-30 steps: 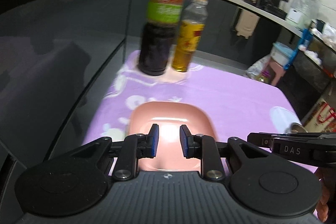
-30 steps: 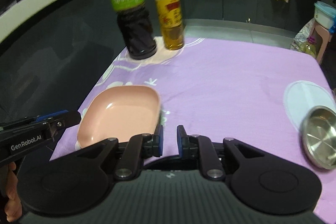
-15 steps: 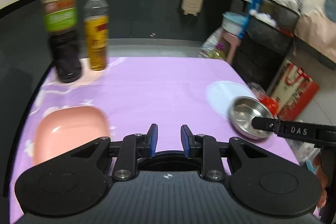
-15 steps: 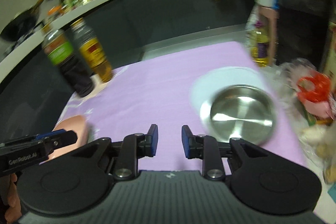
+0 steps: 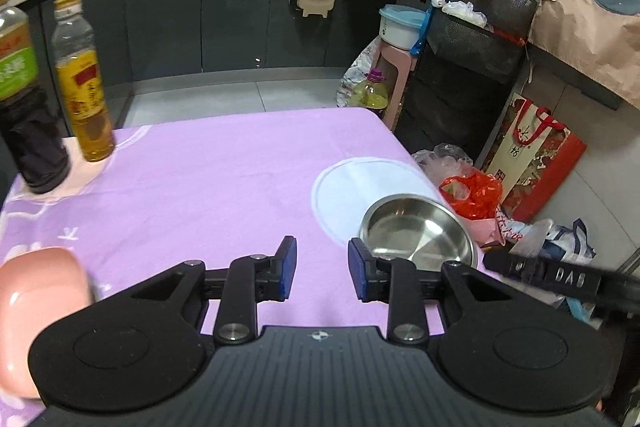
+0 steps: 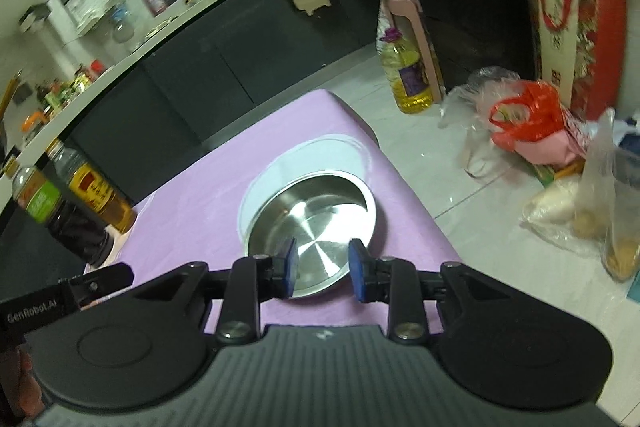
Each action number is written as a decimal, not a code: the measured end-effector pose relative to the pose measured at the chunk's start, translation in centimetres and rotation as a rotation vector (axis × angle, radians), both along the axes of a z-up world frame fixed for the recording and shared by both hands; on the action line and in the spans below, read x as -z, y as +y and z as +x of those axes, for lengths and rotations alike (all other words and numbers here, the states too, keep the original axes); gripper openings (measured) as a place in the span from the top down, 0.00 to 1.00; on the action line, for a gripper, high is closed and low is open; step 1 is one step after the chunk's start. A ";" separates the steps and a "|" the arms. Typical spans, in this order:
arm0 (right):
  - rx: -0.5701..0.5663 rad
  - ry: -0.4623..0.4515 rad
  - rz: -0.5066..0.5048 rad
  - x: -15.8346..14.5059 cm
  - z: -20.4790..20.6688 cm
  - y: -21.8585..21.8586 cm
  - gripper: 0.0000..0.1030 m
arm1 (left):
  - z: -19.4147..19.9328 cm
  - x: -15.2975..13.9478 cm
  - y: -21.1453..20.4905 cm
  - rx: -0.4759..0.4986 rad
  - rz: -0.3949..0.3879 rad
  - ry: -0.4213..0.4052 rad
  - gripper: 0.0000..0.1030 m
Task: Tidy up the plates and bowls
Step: 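Move both grippers to the rim of the steel bowl, then close both grippers on the steel bowl rim and lift it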
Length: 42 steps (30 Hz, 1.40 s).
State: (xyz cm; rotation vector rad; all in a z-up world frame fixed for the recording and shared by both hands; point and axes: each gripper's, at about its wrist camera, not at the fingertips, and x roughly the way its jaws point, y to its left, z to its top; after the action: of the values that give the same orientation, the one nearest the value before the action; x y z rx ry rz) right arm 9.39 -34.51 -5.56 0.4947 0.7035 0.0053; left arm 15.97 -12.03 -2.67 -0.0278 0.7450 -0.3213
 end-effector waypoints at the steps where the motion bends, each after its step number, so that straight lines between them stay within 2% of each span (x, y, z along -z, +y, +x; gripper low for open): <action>1: 0.007 0.006 0.003 0.1 0.3 -0.2 0.73 | 0.5 0.2 -0.3 0.007 -0.003 0.010 0.74; 6: 0.037 0.024 0.023 0.8 0.9 -1.0 0.73 | 3.2 1.7 -2.4 0.039 -0.014 0.080 0.74; 9: 0.048 0.035 0.020 1.1 1.3 -1.4 0.73 | 4.3 3.1 -3.8 0.038 0.022 0.110 0.74; 12: 0.061 0.048 0.036 1.6 1.6 -1.9 0.73 | 5.0 4.3 -4.6 0.052 0.064 0.121 0.74; 17: 0.071 0.061 0.047 2.0 2.1 -2.2 0.73 | 6.0 5.0 -5.1 0.045 0.044 0.137 0.74; 23: 0.077 0.077 0.061 2.7 2.7 -2.4 0.73 | 6.6 6.0 -6.4 0.059 0.082 0.166 0.74; 25: 0.076 0.072 0.055 2.8 2.8 -2.3 0.73 | 6.7 6.4 -6.9 0.081 0.085 0.175 0.75; 26: 0.067 0.068 0.043 2.8 2.9 -2.1 0.80 | 6.7 6.6 -7.2 0.103 0.095 0.178 0.83; 27: 0.052 0.061 0.028 2.8 2.9 -1.9 0.89 | 6.6 6.7 -7.6 0.108 0.128 0.166 0.87; 28: 0.049 0.060 0.010 2.9 3.0 -1.6 0.92 | 6.3 6.7 -7.9 0.110 0.155 0.144 0.87; 31: 0.048 0.051 -0.009 2.7 2.5 -1.3 0.92 | 5.0 6.1 -7.8 0.122 0.174 0.103 0.87; 35: 0.033 0.018 -0.002 1.4 1.2 -1.1 0.92 | 3.3 3.8 -6.2 0.120 0.128 0.066 0.87; 42: -0.058 -0.080 -0.005 -2.1 -1.0 2.1 0.92 | -1.5 -0.8 -0.7 0.049 0.095 -0.068 0.87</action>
State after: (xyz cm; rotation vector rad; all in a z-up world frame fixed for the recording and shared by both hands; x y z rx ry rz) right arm 8.39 -32.41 -3.42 0.4670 0.6396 0.0778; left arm 14.49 -12.74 -1.88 0.0904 0.6936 -0.3313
